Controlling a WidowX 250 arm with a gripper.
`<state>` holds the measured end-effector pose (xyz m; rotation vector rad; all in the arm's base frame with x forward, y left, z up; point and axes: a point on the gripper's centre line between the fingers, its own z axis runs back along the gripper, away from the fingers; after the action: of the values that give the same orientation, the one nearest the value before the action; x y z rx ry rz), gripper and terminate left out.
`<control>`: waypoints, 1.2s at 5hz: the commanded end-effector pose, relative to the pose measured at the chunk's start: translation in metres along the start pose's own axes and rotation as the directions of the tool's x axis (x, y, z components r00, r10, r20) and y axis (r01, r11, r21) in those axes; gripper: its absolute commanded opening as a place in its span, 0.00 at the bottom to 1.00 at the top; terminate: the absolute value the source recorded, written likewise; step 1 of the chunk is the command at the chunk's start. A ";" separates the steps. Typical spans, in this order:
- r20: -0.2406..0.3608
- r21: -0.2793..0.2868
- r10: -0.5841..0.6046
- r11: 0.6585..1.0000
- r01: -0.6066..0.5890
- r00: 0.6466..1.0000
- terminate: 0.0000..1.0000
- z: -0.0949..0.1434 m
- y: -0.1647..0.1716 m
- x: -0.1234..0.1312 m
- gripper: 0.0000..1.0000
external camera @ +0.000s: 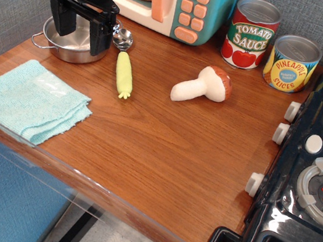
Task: Move blue the pot and place it at the bottom corner but near the towel
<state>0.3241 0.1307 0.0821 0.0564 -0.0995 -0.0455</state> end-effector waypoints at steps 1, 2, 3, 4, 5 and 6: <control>0.000 0.000 0.000 1.000 0.000 1.000 0.00 0.000 0.000 0.000 1.00; 0.006 0.002 0.019 1.000 -0.019 1.000 0.00 -0.009 0.009 0.010 1.00; 0.002 -0.004 0.021 1.000 -0.021 1.000 0.00 -0.019 0.016 0.023 1.00; -0.010 0.004 0.007 1.000 -0.007 1.000 0.00 -0.024 0.018 0.030 1.00; -0.016 0.039 -0.027 0.999 0.028 0.999 0.00 -0.025 0.017 0.034 1.00; -0.048 0.059 0.011 0.998 -0.008 0.999 0.00 -0.036 0.029 0.036 1.00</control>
<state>0.3599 0.1527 0.0315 0.0924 -0.0009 -0.0411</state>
